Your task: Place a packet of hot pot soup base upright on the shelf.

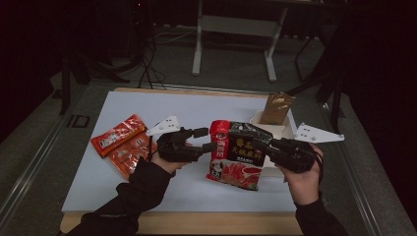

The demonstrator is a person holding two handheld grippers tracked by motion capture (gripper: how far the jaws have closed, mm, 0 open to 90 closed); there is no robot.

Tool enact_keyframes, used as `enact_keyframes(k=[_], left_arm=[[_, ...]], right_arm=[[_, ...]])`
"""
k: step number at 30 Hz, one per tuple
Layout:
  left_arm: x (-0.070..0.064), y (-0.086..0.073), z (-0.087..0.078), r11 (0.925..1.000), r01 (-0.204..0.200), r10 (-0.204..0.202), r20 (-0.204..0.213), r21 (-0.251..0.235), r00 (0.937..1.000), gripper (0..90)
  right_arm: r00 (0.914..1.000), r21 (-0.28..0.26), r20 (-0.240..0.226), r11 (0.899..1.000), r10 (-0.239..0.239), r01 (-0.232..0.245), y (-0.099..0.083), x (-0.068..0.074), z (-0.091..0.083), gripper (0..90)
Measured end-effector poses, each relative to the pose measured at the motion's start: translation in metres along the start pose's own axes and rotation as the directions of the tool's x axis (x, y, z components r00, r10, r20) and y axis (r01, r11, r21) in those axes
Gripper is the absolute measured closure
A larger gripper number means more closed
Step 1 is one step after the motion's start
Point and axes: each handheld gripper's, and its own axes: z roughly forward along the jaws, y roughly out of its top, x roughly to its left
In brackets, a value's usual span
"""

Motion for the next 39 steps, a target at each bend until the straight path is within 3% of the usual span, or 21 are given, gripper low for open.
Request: enact_keyframes(k=[4,7,10,15,20,25,31,34,36,39], left_arm=[[-0.002,-0.004,-0.002,0.9997,0.004,-0.004,0.006,0.023,1.0,17.1],[-0.003,-0.005,-0.003,0.9996,0.0,0.0,-0.003,0.027,1.0,16.3],[-0.004,-0.005,-0.006,0.9992,0.008,-0.007,-0.01,0.04,0.9999,8.8],[-0.01,-0.01,-0.012,0.9965,-0.028,0.029,-0.019,0.079,0.9994,1.8],[-0.016,-0.018,-0.02,0.9938,-0.047,0.051,-0.045,0.101,0.9977,1.7],[-0.023,-0.027,-0.027,0.9894,-0.046,0.05,-0.024,0.138,0.9985,1.7],[-0.026,-0.04,-0.037,0.9909,-0.024,0.028,-0.028,0.132,0.9992,1.7],[-0.024,-0.047,-0.042,0.9909,-0.039,0.046,-0.047,0.128,0.9979,1.7],[-0.023,-0.052,-0.045,0.9915,-0.031,0.037,-0.045,0.126,0.9983,1.8],[-0.025,-0.06,-0.049,0.9897,-0.079,0.086,-0.058,0.119,0.9946,1.8]], right_arm=[[1.0,-0.009,0.003,1.0,-0.006,0.006,0.007,-0.001,-0.005,77.4],[1.0,-0.014,0.003,1.0,-0.005,0.005,0.009,-0.001,-0.005,77.4],[0.9998,-0.023,0.017,1.0,-0.014,0.014,0.015,-0.003,-0.009,77.4],[0.9994,-0.04,0.034,0.999,-0.012,0.013,0.023,-0.008,-0.016,77.4],[0.9983,-0.062,0.059,0.998,-0.002,0.006,0.031,-0.018,-0.024,77.3],[0.9954,-0.075,0.096,0.997,0.003,0.005,0.039,-0.028,-0.032,77.3],[0.9902,-0.091,0.139,0.996,0.009,0.003,0.049,-0.044,-0.038,77.3],[0.9879,-0.096,0.154,0.995,0.017,-0.002,0.052,-0.052,-0.041,77.2],[0.9869,-0.099,0.16,0.995,0.022,-0.006,0.054,-0.058,-0.042,77.3],[0.9843,-0.096,0.175,0.995,0.024,-0.007,0.055,-0.066,-0.043,77.3]])
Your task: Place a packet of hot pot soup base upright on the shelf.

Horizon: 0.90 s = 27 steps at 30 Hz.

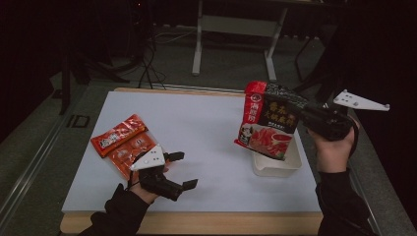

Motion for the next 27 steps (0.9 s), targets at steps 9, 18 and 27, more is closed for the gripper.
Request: enact_keyframes(k=[9,18,27], left_arm=[[-0.001,-0.026,-0.008,0.9997,-0.022,0.023,-0.027,0.014,0.9994,1.9],[0.001,-0.042,-0.008,0.9997,-0.011,0.012,-0.045,0.024,0.9989,1.8],[0.003,-0.052,-0.007,0.9998,-0.008,0.009,-0.038,0.015,0.9992,1.8]], right_arm=[[0.9984,0.001,0.056,1.0,-0.011,0.011,-0.004,-0.031,0.006,77.0],[0.9936,-0.016,0.11,1.0,-0.023,0.025,-0.015,-0.061,0.011,76.7],[0.9913,-0.015,0.126,0.999,-0.04,0.042,-0.029,-0.086,0.024,76.0]])
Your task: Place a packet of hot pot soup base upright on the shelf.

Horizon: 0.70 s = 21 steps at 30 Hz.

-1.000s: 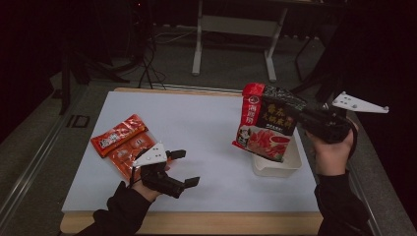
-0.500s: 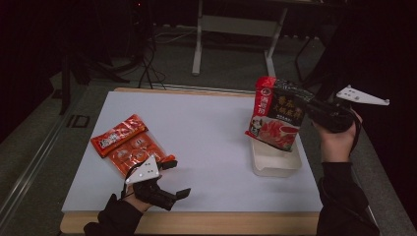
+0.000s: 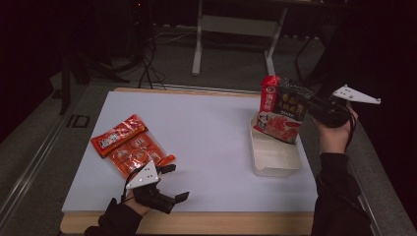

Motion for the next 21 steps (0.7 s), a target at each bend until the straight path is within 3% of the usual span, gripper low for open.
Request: enact_keyframes(k=[3,6,13,19,20,21], left_arm=[[0.001,0.0,-0.001,1.0,-0.001,0.001,-0.006,-0.006,1.0,1.9],[0.003,0.0,0.0,1.0,-0.005,0.005,-0.03,-0.002,0.9995,1.8],[0.004,-0.003,0.003,1.0,0.006,-0.006,-0.017,0.005,0.9998,1.8],[0.004,-0.004,0.003,0.9999,0.015,-0.015,-0.012,-0.004,0.9998,1.8],[0.004,-0.003,0.003,0.9999,0.013,-0.013,-0.013,-0.001,0.9998,1.9],[0.004,-0.003,0.003,0.9999,0.015,-0.015,-0.013,-0.003,0.9998,1.9]], right_arm=[[0.9995,0.005,-0.022,1.0,0.024,-0.024,-0.007,-0.009,0.006,76.2],[0.9993,0.012,-0.032,1.0,0.019,-0.019,-0.013,-0.014,0.012,76.3],[0.9992,0.034,-0.015,0.999,-0.036,0.037,-0.024,-0.015,0.025,76.0],[0.9978,0.035,-0.045,0.998,-0.048,0.05,-0.031,-0.017,0.032,75.3],[0.9956,0.041,-0.08,0.998,-0.048,0.051,-0.035,-0.017,0.035,74.3],[0.9955,0.045,-0.087,0.998,-0.039,0.043,-0.036,-0.018,0.036,74.2]])
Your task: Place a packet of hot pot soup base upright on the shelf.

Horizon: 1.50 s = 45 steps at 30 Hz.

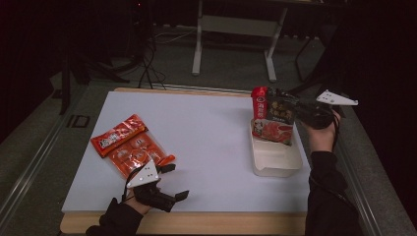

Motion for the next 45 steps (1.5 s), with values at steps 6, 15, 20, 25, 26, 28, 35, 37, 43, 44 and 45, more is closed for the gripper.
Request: enact_keyframes(k=[6,15,20,25,26,28,35,37,43,44,45], left_arm=[[0.0,-0.002,0.001,1.0,0.004,-0.004,0.001,0.004,1.0,1.9],[0.001,-0.003,0.001,0.9999,0.014,-0.014,0.006,0.008,0.9999,1.9],[0.002,-0.003,0.001,0.9999,0.014,-0.014,0.006,0.008,0.9999,1.9],[0.002,-0.003,0.001,0.9998,0.016,-0.016,0.005,0.008,0.9999,1.9],[0.002,-0.004,0.001,0.9998,0.018,-0.018,0.005,0.009,0.9998,1.8],[0.002,-0.004,0.002,0.9997,0.019,-0.019,0.008,0.014,0.9998,1.9],[0.003,-0.002,0.0,0.9992,0.036,-0.036,0.011,-0.019,0.9993,1.8],[0.003,-0.001,-0.001,0.9992,0.019,-0.019,-0.002,-0.036,0.9998,1.9],[0.001,0.0,-0.002,0.9992,0.034,-0.035,-0.004,-0.019,0.9994,1.9],[0.001,0.001,-0.002,0.9993,0.036,-0.036,-0.006,-0.008,0.9993,1.9],[0.001,0.001,-0.002,0.9991,0.041,-0.041,-0.003,-0.008,0.9992,1.9]], right_arm=[[0.9997,0.013,0.01,1.0,0.021,-0.021,-0.005,0.001,0.004,73.8],[0.9972,-0.039,0.015,0.997,0.073,-0.072,-0.018,-0.004,-0.001,72.9],[0.9951,-0.039,-0.006,0.994,0.098,-0.098,-0.024,-0.006,-0.002,71.6],[0.9931,-0.006,0.006,0.993,0.117,-0.117,-0.039,-0.008,0.0,70.8],[0.9918,-0.017,0.004,0.992,0.128,-0.128,-0.041,-0.009,-0.001,70.6],[0.9908,-0.021,0.003,0.991,0.135,-0.135,-0.045,-0.009,-0.004,70.2],[0.992,0.066,0.039,0.99,0.12,-0.122,-0.032,-0.002,-0.013,56.2],[0.9913,0.067,0.053,0.99,0.121,-0.124,-0.028,0.002,-0.016,50.4],[0.9918,-0.005,0.101,0.997,0.078,-0.078,-0.007,0.013,-0.034,41.1],[0.9921,-0.012,0.1,0.997,0.076,-0.075,-0.003,0.015,-0.036,40.5],[0.9922,-0.022,0.102,0.997,0.071,-0.07,0.001,0.018,-0.039,38.8]])
